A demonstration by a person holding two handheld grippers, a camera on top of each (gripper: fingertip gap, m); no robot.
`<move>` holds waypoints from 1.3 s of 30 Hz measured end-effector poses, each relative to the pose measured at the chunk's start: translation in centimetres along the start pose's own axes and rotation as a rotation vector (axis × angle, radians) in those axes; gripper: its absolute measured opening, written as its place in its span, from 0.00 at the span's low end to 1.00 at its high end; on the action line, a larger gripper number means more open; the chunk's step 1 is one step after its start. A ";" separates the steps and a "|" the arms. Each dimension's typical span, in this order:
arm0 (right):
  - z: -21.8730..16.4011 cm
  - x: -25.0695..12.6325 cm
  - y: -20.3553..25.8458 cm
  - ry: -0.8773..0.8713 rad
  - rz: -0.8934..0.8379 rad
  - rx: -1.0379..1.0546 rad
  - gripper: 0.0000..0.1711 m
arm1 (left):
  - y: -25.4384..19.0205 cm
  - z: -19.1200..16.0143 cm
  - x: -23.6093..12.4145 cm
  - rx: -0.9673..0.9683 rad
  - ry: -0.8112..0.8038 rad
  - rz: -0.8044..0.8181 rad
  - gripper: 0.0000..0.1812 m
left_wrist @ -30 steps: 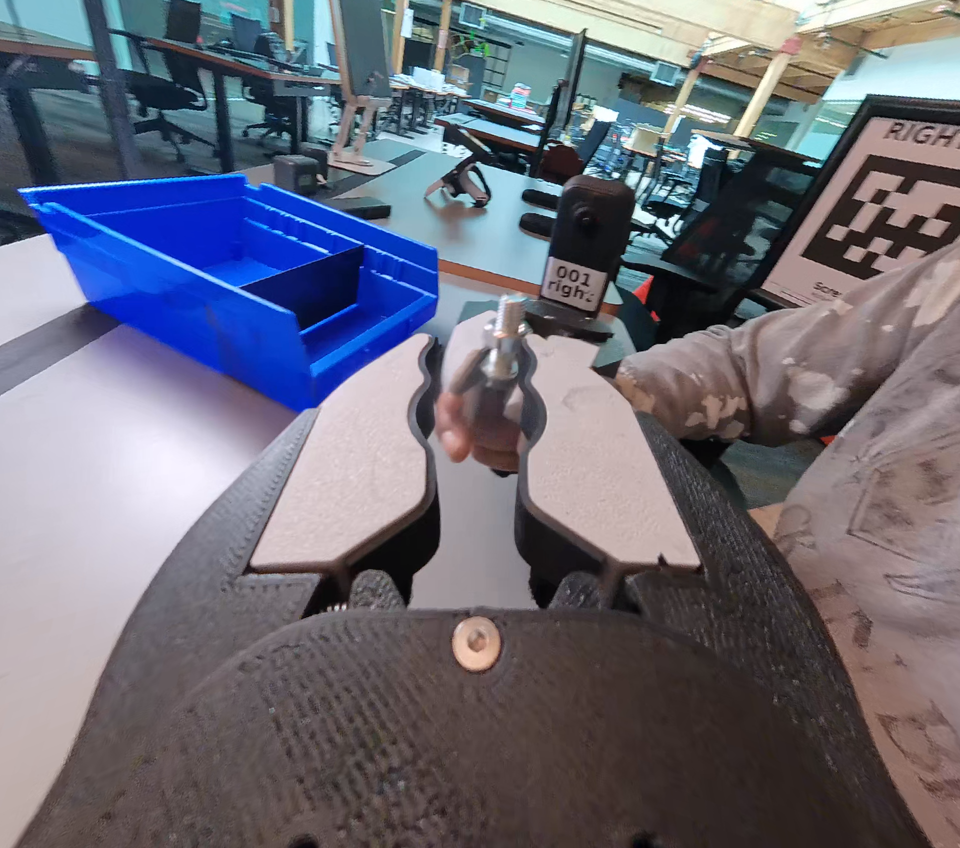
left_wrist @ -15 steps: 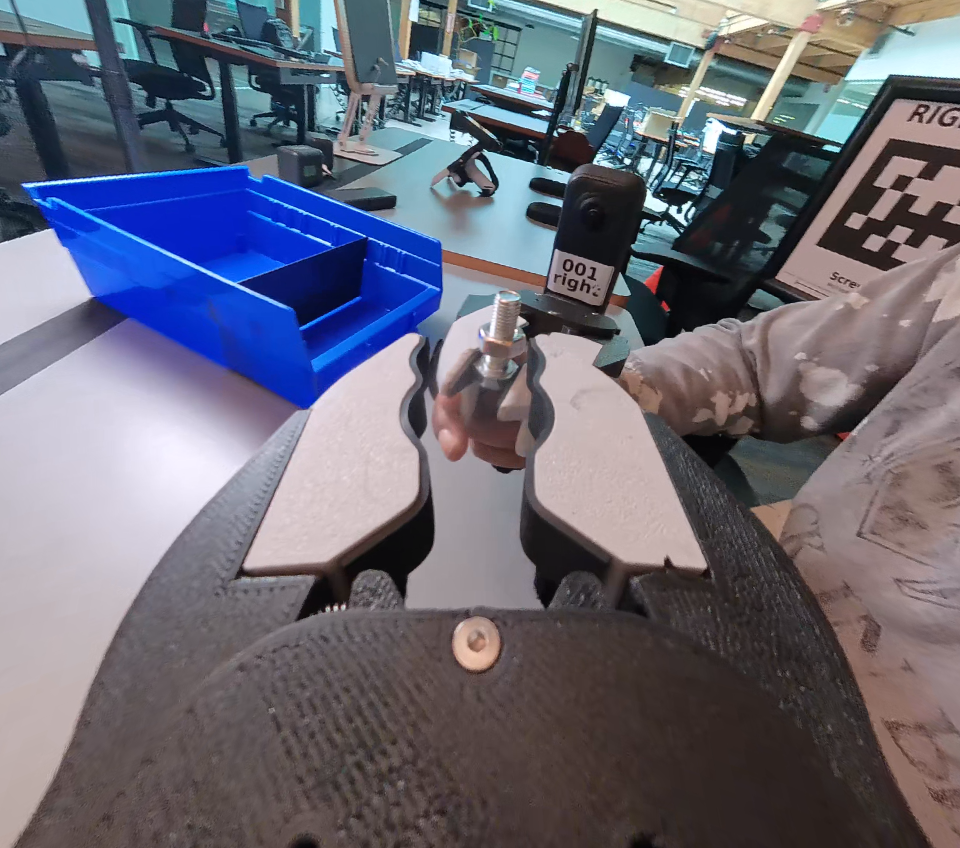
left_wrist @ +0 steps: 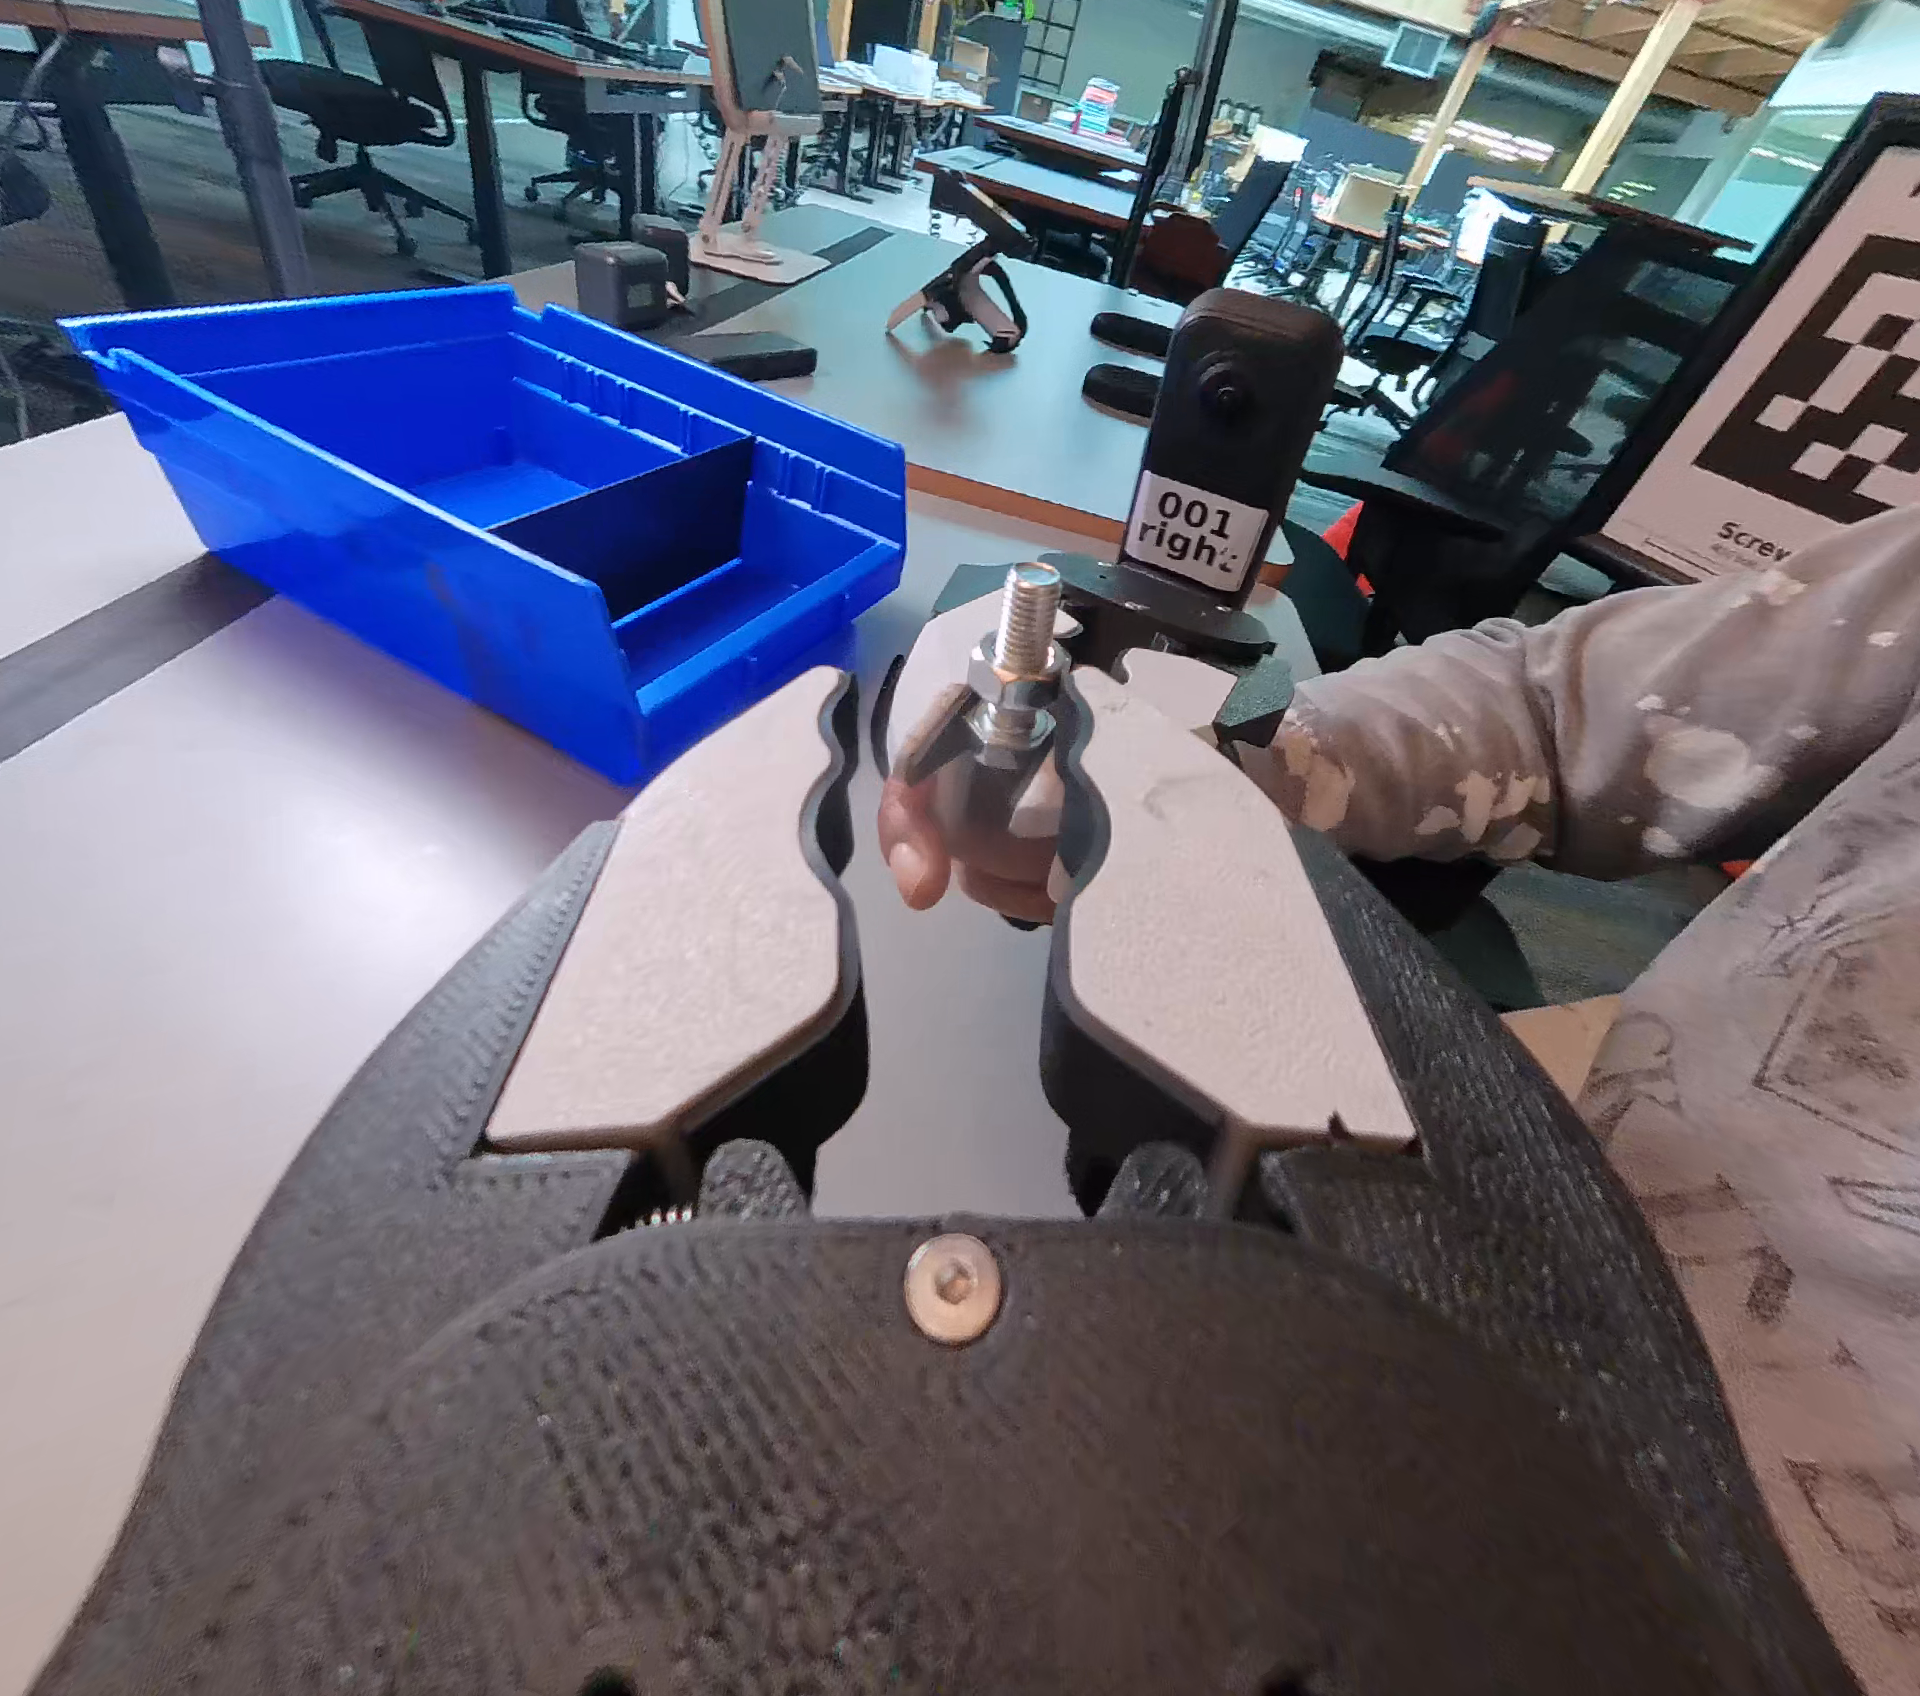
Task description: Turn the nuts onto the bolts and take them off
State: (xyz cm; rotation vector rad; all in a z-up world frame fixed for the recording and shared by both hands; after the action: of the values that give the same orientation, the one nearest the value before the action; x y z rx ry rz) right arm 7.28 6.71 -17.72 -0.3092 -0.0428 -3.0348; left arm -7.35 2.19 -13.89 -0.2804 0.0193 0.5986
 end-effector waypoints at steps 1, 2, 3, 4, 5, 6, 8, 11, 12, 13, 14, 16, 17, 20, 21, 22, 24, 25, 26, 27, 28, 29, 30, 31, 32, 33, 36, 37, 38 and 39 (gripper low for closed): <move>0.0 -0.1 -0.2 -0.005 -0.010 0.008 0.11 | 0.3 0.1 -0.2 -0.010 0.007 0.035 0.14; 0.1 -0.3 -0.2 -0.031 0.015 0.016 0.11 | 0.9 0.1 -0.4 0.009 0.019 0.107 0.11; 0.3 -0.4 -0.3 -0.041 0.018 0.023 0.11 | 1.2 0.0 -0.7 0.024 0.022 0.132 0.11; 0.4 -0.4 -0.2 -0.039 0.012 0.008 0.11 | 1.3 0.0 -0.9 0.002 0.013 0.115 0.12; 0.5 -0.4 -0.2 -0.031 0.004 -0.005 0.11 | 1.2 0.1 -1.0 -0.021 -0.001 0.091 0.13; 0.4 -0.4 -0.3 -0.023 0.000 -0.003 0.11 | 1.1 0.1 -1.0 -0.022 -0.006 0.079 0.14; 0.1 -0.2 -0.3 -0.007 -0.010 0.006 0.11 | 0.5 0.2 -0.7 -0.004 -0.016 0.039 0.17; -0.1 0.0 -0.2 0.006 -0.011 0.000 0.11 | -0.2 0.2 -0.1 -0.001 0.001 -0.002 0.19; 0.0 0.1 -0.1 0.006 -0.009 -0.003 0.11 | -0.1 0.0 0.0 0.013 0.012 0.012 0.19; 0.0 0.0 -0.1 0.009 -0.020 -0.001 0.11 | 0.1 0.0 -0.1 0.007 0.013 0.026 0.17; -0.1 -0.1 -0.3 -0.004 -0.012 0.003 0.11 | 0.7 0.0 -0.3 0.001 0.034 0.097 0.08; 0.2 -0.3 -0.3 -0.020 -0.003 0.007 0.11 | 1.4 -0.2 -0.8 0.016 0.039 0.138 0.10; 0.2 -0.3 -0.4 -0.012 -0.014 -0.006 0.11 | 1.4 -0.1 -1.0 -0.009 0.025 0.116 0.12; 0.0 -0.2 -0.6 0.012 -0.031 0.004 0.11 | 0.9 0.1 -0.9 0.002 0.006 0.072 0.15; -0.1 -0.2 -0.6 0.018 -0.034 0.004 0.11 | 0.5 0.1 -0.7 0.001 -0.005 0.040 0.16; -0.1 -0.1 -0.5 0.023 -0.033 0.003 0.11 | 0.2 0.1 -0.5 -0.004 -0.007 0.008 0.18; -0.2 0.1 -0.3 0.032 -0.027 -0.005 0.11 | 0.0 -0.1 -0.1 -0.003 0.016 0.002 0.18; -0.2 0.2 -0.2 0.034 -0.022 -0.006 0.11 | 0.1 -0.2 0.0 0.012 0.031 0.018 0.19; -0.3 0.2 -0.3 0.043 -0.033 -0.003 0.11 | 0.4 -0.2 -0.1 0.008 0.045 0.036 0.18; -0.4 0.0 -0.6 0.038 -0.035 0.007 0.11 | 0.9 -0.2 -0.3 0.005 0.066 0.118 0.07; -0.3 -0.2 -0.7 0.012 -0.012 0.022 0.11 | 1.5 -0.3 -0.7 0.053 0.075 0.192 0.08; 0.0 -0.3 -0.7 0.006 -0.020 0.023 0.11 | 1.8 -0.4 -1.0 0.064 0.079 0.212 0.09; 0.1 -0.3 -0.8 0.013 -0.030 0.006 0.11 | 1.8 -0.4 -1.1 0.039 0.069 0.187 0.10; 0.1 -0.2 -0.8 0.022 -0.038 -0.003 0.11 | 1.7 -0.3 -1.2 0.018 0.049 0.155 0.11; 0.0 -0.2 -0.8 0.028 -0.040 0.004 0.11 | 1.5 -0.2 -1.1 0.015 0.036 0.134 0.12; -0.1 -0.1 -0.9 0.032 -0.042 0.011 0.11 | 1.3 -0.2 -1.0 0.021 0.030 0.112 0.14; -0.4 0.2 -0.7 0.058 -0.042 0.008 0.11 | 0.2 -0.3 -0.2 0.019 0.019 0.020 0.18; -0.4 0.2 -0.6 0.058 -0.037 0.006 0.11 | 0.3 -0.5 0.0 0.023 0.045 0.041 0.17; -0.5 0.3 -0.6 0.062 -0.044 0.006 0.11 | 0.5 -0.5 0.0 0.037 0.049 0.064 0.18; -0.5 0.2 -0.8 0.059 -0.056 0.012 0.11 | 0.8 -0.4 -0.3 0.037 0.066 0.109 0.12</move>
State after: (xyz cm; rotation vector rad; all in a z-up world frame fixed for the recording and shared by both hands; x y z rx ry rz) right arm 6.97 7.45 -18.19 -0.2207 -0.0659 -3.0961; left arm -7.98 2.57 -14.50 -0.2642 0.1093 0.6969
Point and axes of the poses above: each gripper's, where its closed fingertips meet, x out along the fingers, z out of its top, y = z × x across the jaws, the point moved 9 cm from there along -x, back along the fingers, and after that the axes turned 2 degrees about -x, right-handed, at the moved point
